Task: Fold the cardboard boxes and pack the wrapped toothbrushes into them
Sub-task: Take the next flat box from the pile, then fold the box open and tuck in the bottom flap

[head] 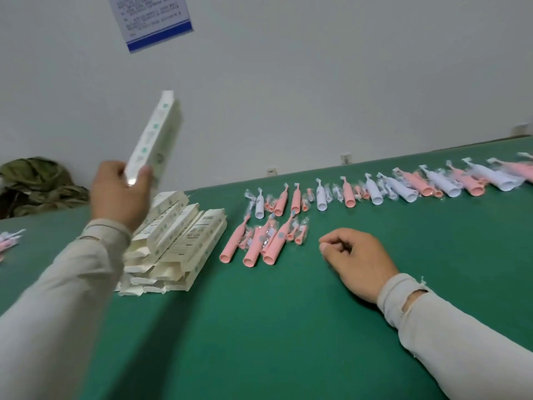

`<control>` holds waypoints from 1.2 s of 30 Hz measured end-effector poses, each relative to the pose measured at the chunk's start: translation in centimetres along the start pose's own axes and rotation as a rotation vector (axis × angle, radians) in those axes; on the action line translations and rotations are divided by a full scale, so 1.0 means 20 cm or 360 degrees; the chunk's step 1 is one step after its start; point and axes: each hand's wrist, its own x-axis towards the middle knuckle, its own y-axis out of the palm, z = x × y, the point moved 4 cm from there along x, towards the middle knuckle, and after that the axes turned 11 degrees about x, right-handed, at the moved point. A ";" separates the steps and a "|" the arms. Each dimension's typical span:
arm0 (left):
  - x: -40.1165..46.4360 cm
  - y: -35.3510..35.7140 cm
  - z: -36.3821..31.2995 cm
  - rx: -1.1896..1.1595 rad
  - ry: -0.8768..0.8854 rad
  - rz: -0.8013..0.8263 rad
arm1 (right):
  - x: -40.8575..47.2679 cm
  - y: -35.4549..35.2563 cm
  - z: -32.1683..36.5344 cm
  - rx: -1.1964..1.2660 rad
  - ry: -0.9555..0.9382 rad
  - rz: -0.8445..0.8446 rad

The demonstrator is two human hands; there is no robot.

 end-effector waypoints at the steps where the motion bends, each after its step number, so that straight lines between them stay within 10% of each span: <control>1: -0.09 0.08 -0.10 -0.0503 -0.0124 0.0248 | 0.00 0.00 0.01 0.0054 0.0005 -0.0010; 4: -0.54 0.40 -0.43 -0.1812 -0.0657 0.1296 | -0.01 -0.02 0.04 0.0275 0.0030 -0.0075; 7: -0.91 0.64 -0.61 -0.2059 -0.0862 0.1684 | -0.02 -0.06 0.05 0.0524 0.0128 -0.0143; 12: -1.09 0.76 -0.63 -0.1206 -0.0145 0.1132 | 0.01 -0.09 0.02 0.0732 0.0270 -0.0042; 17: -1.17 0.72 -0.70 -0.1356 0.0319 0.1212 | 0.03 -0.10 0.01 0.0892 0.0247 -0.0132; 28: -1.19 0.72 -0.66 -0.2211 -0.0804 0.1986 | -0.09 0.03 0.07 0.1366 0.0689 0.0621; 36: -1.01 0.76 -0.57 -0.2307 -0.1241 0.1285 | -0.12 -0.03 0.06 0.0075 -0.0185 -0.0091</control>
